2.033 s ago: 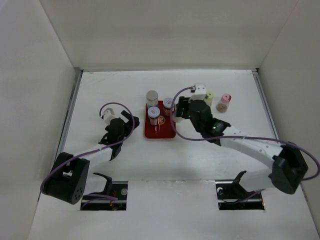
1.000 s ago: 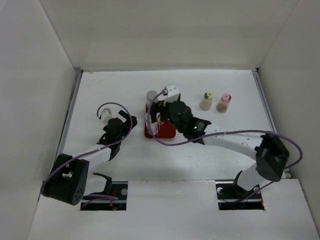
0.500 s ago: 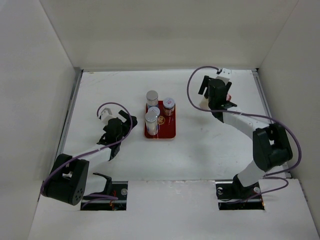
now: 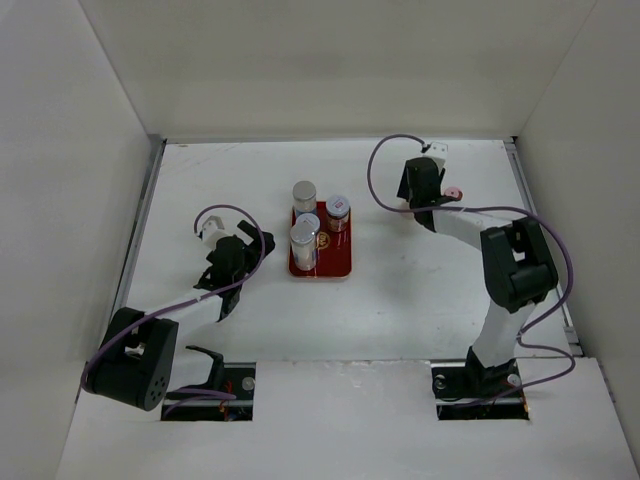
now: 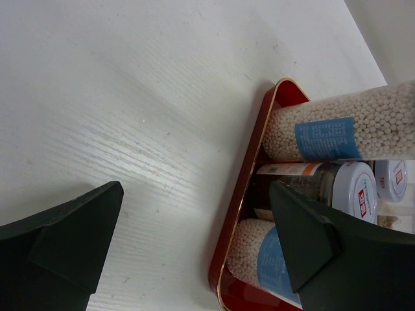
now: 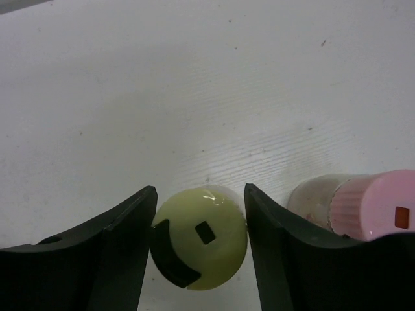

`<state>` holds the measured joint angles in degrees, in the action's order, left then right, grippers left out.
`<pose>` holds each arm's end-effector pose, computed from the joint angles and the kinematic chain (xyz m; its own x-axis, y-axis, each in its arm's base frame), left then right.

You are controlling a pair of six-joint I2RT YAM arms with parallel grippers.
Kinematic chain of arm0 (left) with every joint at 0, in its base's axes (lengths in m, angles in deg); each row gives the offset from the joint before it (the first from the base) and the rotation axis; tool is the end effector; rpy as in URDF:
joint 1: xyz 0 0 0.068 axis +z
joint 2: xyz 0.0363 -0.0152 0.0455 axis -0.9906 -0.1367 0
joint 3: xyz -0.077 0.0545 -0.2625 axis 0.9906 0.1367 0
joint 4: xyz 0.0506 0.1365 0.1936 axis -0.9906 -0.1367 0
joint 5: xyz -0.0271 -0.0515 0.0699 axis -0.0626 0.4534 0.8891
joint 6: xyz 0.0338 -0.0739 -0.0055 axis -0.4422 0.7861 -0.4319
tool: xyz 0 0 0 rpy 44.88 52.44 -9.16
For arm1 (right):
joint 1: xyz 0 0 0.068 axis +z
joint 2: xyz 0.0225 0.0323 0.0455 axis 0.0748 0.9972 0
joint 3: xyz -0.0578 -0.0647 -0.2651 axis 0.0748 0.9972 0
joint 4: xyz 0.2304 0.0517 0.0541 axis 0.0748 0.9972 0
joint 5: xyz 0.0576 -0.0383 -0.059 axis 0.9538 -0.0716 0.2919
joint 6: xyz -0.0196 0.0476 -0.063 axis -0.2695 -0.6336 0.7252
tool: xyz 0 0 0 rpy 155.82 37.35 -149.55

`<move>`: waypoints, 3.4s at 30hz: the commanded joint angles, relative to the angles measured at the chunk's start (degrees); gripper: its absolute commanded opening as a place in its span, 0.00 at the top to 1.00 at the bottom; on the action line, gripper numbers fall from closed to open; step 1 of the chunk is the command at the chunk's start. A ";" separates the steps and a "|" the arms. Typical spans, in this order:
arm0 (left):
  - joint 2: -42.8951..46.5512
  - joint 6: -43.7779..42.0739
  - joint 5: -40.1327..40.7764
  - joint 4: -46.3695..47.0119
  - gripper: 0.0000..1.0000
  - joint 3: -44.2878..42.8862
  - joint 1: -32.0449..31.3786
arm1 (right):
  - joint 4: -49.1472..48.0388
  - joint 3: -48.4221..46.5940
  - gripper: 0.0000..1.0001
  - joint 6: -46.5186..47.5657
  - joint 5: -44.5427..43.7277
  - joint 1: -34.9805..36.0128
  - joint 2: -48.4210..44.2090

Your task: Organize the condiment bottles

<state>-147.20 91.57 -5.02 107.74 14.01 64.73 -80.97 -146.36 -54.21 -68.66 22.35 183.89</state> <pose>0.2378 -0.0563 0.1641 -0.3146 -0.7170 -0.6221 -0.2918 0.6967 -0.6553 0.4108 0.0991 0.2123 -0.4134 0.1449 -0.8990 0.2500 0.9674 0.0409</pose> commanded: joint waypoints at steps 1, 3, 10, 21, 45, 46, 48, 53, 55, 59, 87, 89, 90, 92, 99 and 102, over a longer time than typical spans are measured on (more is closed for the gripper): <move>0.51 0.45 -0.66 2.41 0.00 0.15 0.14 | -0.50 -3.04 0.46 -0.94 0.98 0.00 -0.55; 1.21 0.45 -0.49 2.50 0.00 0.51 0.23 | -0.33 -1.91 0.56 -0.68 0.02 0.61 -2.91; 0.69 0.54 -0.40 2.59 0.00 0.33 0.14 | -1.91 7.23 0.58 -1.73 -0.78 10.43 -16.89; 0.42 0.54 -0.84 2.68 0.00 0.24 0.05 | -5.51 3.30 0.56 -3.75 4.85 26.18 -11.91; 0.60 0.54 -0.75 2.50 0.00 0.33 0.05 | -7.80 13.82 0.11 -2.96 0.73 17.34 -22.60; 0.86 0.54 -0.84 2.76 0.00 0.42 0.05 | -7.45 14.70 0.09 -3.13 -1.02 14.61 -23.31; 0.95 0.54 -0.22 2.77 0.00 0.33 -0.47 | -7.36 16.37 0.04 -3.75 -7.07 9.08 -24.37; 0.86 0.54 -0.49 2.77 0.00 0.24 -0.65 | -6.74 14.28 0.00 -1.82 -11.06 -2.97 -19.73; 0.87 0.54 -0.05 2.85 0.00 0.24 -0.83 | -5.17 12.52 0.00 -1.90 -9.22 -5.79 -17.18; 0.95 0.54 -0.31 2.85 0.00 0.33 -0.56 | -3.32 8.92 0.00 -2.08 -4.21 -8.96 -11.47; -0.28 0.36 0.04 2.68 0.00 -0.46 -1.27 | -3.23 20.08 0.53 -4.63 -3.85 28.28 -26.04; 0.33 0.27 0.22 2.50 0.00 -0.20 -1.09 | -3.14 18.33 0.53 -4.72 -2.71 30.74 -24.56; 0.77 0.18 0.39 2.76 0.00 -0.02 -1.09 | -3.05 17.45 0.53 -4.63 -2.36 31.97 -23.59; 0.78 0.01 0.92 2.94 0.00 -0.11 -1.09 | -3.31 16.04 0.53 -5.16 -1.66 33.65 -21.22; 1.31 -0.69 1.45 2.15 0.00 -0.19 -0.65 | -6.12 12.34 0.48 -4.81 -0.86 36.29 -12.07; 1.65 -0.87 1.01 1.89 0.00 0.07 -0.30 | -6.48 12.43 0.36 -3.67 -1.12 36.29 -11.80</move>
<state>-147.24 91.48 -4.56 108.07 14.03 63.88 -84.49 -131.76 -58.58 -69.33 58.53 172.63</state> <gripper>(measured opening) 0.997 0.628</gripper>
